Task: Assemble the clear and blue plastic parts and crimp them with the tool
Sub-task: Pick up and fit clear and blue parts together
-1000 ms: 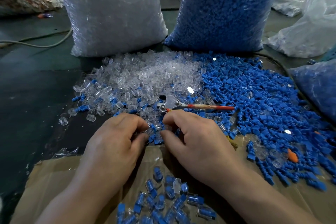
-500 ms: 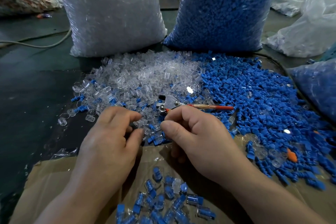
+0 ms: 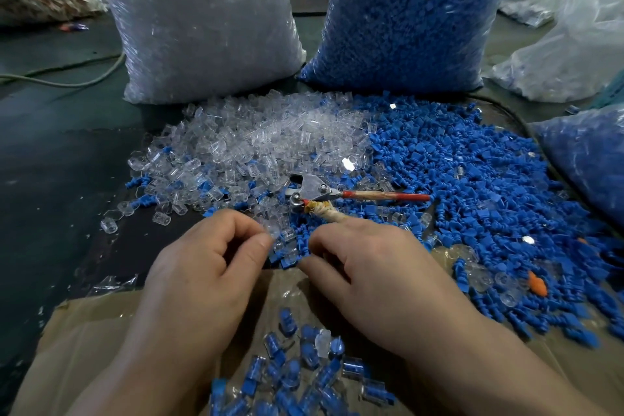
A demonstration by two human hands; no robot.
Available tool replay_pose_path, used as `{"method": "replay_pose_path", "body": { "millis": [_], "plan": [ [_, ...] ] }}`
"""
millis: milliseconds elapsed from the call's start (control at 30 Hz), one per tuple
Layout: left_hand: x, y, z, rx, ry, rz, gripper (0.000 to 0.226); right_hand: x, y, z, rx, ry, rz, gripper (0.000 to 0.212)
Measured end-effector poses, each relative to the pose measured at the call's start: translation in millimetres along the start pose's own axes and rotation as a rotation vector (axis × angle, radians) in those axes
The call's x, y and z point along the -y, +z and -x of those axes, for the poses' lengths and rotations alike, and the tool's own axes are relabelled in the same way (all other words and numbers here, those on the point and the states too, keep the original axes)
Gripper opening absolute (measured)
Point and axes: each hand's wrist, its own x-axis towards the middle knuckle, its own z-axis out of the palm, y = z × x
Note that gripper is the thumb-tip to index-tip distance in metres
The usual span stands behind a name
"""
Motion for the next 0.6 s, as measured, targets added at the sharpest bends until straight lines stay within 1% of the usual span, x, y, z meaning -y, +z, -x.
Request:
{"method": "replay_pose_path", "body": {
  "millis": [67,133,267,367,467,533,600],
  "plan": [
    [1,-2,-1,0.001,0.003,-0.076,0.004,-1,1,0,0.001,-0.018,0.080,0.027],
    [-2,-3,-2,0.043,0.031,-0.143,0.008,-3,1,-1,0.002,-0.035,0.111,0.021],
    [-7,-3,-1,0.123,0.072,-0.169,0.010,0,3,-2,0.003,-0.055,0.109,0.027],
    [-8,-1,1,0.160,0.084,-0.128,0.010,1,7,-4,-0.001,-0.054,0.121,0.030],
    [-9,1,2,0.214,0.077,-0.060,0.009,1,8,-5,-0.003,-0.054,0.122,0.026],
    [-10,2,2,0.212,0.056,-0.009,0.009,0,8,-5,-0.022,-0.057,0.123,0.024],
    [-8,4,2,0.191,0.000,0.073,0.009,0,8,-5,-0.037,-0.047,0.111,0.024]
  ]
}}
